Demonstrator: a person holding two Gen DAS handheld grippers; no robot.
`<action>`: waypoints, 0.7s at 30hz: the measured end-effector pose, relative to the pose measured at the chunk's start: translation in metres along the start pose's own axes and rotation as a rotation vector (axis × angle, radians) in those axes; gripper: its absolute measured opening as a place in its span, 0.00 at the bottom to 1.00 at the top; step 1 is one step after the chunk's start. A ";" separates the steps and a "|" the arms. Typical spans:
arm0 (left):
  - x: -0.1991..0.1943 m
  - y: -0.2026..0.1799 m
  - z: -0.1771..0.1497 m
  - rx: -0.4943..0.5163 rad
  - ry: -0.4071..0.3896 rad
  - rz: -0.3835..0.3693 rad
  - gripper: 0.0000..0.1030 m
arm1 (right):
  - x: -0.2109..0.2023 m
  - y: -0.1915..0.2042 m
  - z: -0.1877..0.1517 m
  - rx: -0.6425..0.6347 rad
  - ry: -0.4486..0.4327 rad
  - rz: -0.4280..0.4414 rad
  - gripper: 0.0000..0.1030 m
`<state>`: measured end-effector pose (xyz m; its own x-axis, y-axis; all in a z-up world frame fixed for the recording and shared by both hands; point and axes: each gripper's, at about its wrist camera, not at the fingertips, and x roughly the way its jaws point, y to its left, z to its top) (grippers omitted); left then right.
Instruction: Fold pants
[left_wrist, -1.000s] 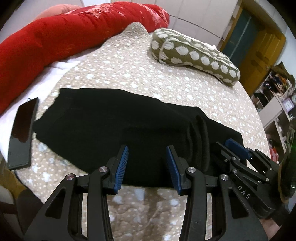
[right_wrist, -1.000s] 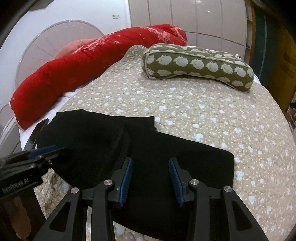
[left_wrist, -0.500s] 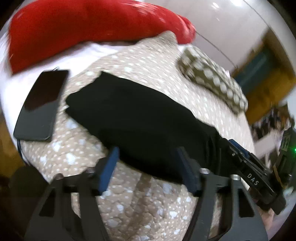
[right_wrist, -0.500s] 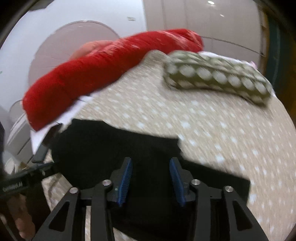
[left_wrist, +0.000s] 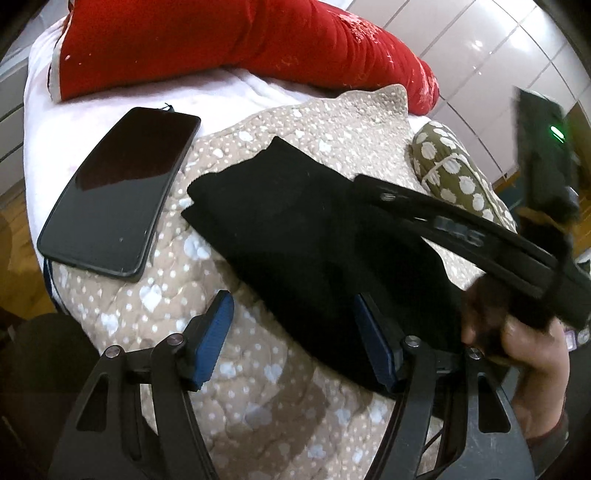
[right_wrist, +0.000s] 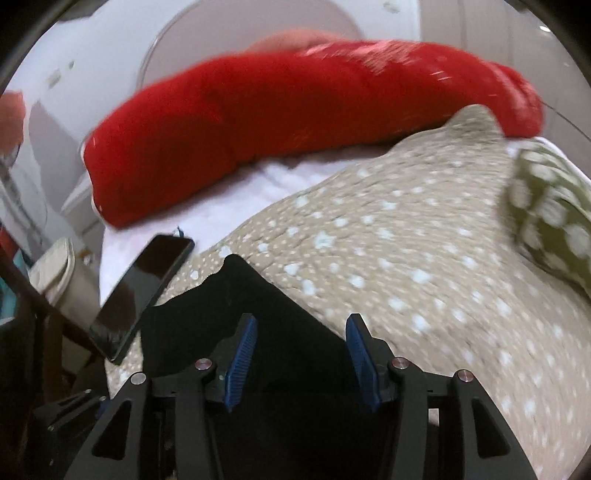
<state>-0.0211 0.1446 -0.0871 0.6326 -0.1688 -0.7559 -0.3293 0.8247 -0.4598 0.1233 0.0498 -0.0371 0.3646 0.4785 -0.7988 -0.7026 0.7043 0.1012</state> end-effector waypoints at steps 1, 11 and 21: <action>0.003 0.001 0.001 -0.011 0.000 -0.005 0.70 | 0.008 0.000 0.003 -0.012 0.014 0.008 0.47; 0.013 0.000 0.009 -0.001 -0.043 -0.040 0.47 | 0.038 -0.002 0.006 0.028 -0.010 0.166 0.17; -0.023 -0.036 0.008 0.140 -0.128 -0.056 0.17 | -0.049 -0.013 -0.007 0.105 -0.234 0.166 0.12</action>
<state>-0.0181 0.1228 -0.0494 0.7340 -0.1537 -0.6615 -0.1960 0.8846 -0.4231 0.1098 0.0134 -0.0035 0.3891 0.6911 -0.6091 -0.7020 0.6505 0.2897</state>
